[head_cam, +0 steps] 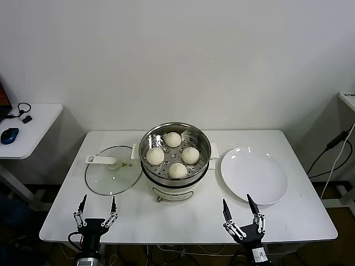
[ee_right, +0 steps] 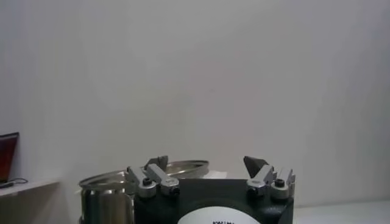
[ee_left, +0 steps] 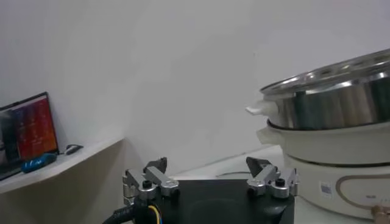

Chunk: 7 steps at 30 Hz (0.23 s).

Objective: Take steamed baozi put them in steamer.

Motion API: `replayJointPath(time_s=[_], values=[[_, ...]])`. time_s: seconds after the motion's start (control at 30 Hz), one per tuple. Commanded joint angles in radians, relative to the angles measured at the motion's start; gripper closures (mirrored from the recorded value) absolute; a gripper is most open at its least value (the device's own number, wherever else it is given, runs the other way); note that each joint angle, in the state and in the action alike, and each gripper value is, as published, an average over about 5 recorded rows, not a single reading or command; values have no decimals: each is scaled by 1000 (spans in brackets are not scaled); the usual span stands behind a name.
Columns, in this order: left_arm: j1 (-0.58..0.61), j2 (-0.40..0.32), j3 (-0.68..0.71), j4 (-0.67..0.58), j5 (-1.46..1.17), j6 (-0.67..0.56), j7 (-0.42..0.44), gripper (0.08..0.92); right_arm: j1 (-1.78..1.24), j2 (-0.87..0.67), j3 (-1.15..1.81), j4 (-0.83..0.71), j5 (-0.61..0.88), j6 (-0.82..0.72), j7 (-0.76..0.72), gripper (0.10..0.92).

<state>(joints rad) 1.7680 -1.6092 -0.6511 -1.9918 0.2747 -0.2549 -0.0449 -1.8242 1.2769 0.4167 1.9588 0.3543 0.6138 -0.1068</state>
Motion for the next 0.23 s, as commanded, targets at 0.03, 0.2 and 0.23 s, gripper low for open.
replayJointPath(time_s=[0.03,0.2,0.23], values=[[3,-49,0,-2,-1,-1,0,177,-35,15,-21,-5,-16,35,2,203],[3,-49,-1,-2,-1,-1,0,177,-35,15,-21,-10,-22,38,2,203],[3,-49,-1,-2,-1,-1,0,177,-35,15,-21,-10,-22,38,2,203]])
